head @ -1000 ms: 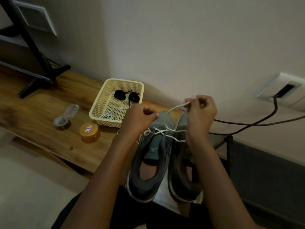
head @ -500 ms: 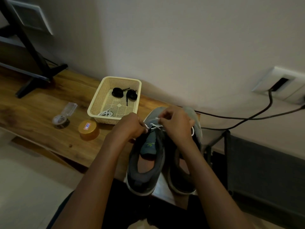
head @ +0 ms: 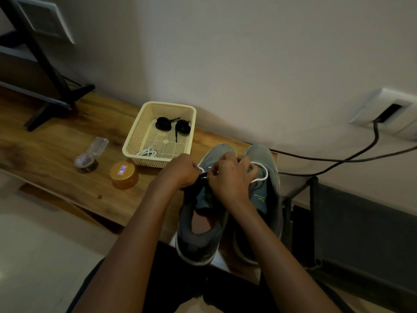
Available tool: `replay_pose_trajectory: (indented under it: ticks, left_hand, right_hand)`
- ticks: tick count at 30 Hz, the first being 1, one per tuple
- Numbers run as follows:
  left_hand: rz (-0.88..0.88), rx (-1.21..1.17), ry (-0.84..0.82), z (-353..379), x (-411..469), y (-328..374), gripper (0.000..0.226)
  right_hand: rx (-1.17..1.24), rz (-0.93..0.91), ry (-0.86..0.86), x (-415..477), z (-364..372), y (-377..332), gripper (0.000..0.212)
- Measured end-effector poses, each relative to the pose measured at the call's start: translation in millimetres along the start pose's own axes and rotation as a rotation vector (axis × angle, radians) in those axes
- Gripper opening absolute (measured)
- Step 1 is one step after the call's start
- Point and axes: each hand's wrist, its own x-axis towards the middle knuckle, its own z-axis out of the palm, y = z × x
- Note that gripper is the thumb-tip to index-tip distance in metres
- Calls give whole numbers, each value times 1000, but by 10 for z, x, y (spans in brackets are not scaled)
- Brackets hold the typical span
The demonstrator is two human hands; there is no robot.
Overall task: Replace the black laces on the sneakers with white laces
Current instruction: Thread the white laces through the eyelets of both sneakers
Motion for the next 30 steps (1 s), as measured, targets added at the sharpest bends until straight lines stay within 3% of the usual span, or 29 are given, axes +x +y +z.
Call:
replay_pose_trajectory:
  ticks: [21, 30]
  left_hand:
    - [43, -60, -43, -72, 3, -28, 19]
    - [36, -85, -66, -64, 16, -44, 19]
  right_hand:
    - [8, -29, 162, -170, 133, -165, 20]
    - [91, 47, 118, -161, 149, -161, 20]
